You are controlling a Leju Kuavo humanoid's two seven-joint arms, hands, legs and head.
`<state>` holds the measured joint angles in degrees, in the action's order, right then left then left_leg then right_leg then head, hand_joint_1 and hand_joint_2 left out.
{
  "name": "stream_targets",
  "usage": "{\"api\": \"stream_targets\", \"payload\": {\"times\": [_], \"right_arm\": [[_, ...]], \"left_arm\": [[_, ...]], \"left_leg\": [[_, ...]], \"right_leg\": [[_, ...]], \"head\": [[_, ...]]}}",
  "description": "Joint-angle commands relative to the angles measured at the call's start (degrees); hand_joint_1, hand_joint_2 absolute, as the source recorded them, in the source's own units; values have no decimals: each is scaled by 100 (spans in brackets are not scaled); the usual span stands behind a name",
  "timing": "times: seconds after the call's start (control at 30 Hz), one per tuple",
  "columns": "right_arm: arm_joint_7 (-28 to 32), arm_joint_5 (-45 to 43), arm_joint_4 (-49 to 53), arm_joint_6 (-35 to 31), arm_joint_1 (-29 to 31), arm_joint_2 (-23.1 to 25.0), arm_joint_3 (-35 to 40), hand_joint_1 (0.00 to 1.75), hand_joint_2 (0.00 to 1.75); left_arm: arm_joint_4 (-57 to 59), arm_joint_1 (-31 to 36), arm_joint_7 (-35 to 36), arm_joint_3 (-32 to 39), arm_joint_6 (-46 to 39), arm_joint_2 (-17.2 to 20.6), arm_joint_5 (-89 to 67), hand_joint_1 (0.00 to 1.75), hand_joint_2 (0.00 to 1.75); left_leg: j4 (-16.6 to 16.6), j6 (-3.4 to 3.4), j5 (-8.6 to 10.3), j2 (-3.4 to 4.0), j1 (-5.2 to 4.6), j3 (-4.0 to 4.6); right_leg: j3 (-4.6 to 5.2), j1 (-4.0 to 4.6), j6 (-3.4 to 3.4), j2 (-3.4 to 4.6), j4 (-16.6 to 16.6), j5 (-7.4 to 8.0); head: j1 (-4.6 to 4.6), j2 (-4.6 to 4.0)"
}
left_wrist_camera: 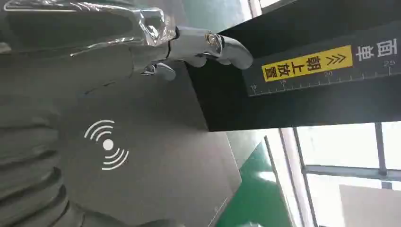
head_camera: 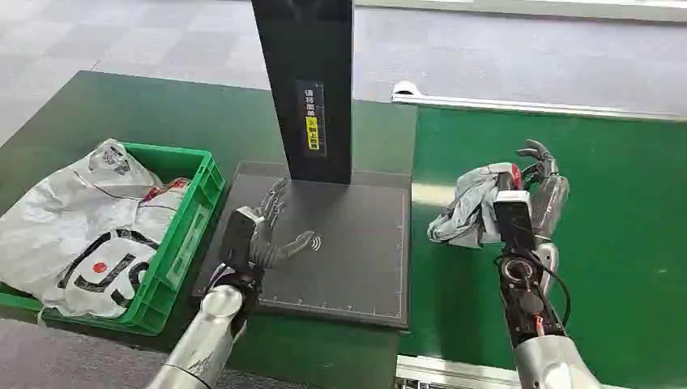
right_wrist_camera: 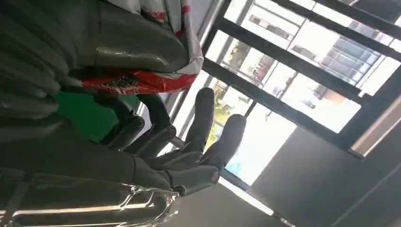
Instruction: Moved the parcel from conveyor to table for the left to box.
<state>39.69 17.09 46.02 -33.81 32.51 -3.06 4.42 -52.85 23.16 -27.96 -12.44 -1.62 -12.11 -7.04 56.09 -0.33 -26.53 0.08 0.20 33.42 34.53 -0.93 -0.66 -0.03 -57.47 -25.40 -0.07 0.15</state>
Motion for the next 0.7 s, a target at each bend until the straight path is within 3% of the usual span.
{"api": "stream_targets", "payload": {"times": [0.03,0.2,0.43,0.57,0.7], "right_arm": [[31,-581,1079,-514,-126,-1,30,175,175],[31,-679,1908,-619,-403,82,-204,175,175],[31,-780,2355,-619,-624,-11,477,175,175],[31,-758,2461,-619,-698,30,398,175,175],[31,-839,2983,-619,-868,237,-140,175,175]], "left_arm": [[441,248,-145,68,-86,-32,127,0,175],[90,175,-670,345,-522,-136,550,0,175],[-492,11,-1087,489,-1015,-157,1187,0,175],[-485,20,-1078,458,-1039,-170,1277,0,175],[-437,67,-1204,433,-1199,-196,1518,0,175]], "left_leg": [[0,-3,-5,-1,3,-12],[4,-1,-12,-6,9,-22],[-1,-2,-6,5,5,-12],[-1,-2,-9,7,6,-21],[-3,-2,-11,-4,10,-31]], "right_leg": [[-12,4,7,0,1,-4],[-29,10,7,-4,6,-9],[-12,6,6,9,4,-2],[-22,7,8,7,4,-5],[-38,11,9,-1,11,-8]], "head": [[0,-2],[-2,0],[2,0],[0,0],[0,0]]}}
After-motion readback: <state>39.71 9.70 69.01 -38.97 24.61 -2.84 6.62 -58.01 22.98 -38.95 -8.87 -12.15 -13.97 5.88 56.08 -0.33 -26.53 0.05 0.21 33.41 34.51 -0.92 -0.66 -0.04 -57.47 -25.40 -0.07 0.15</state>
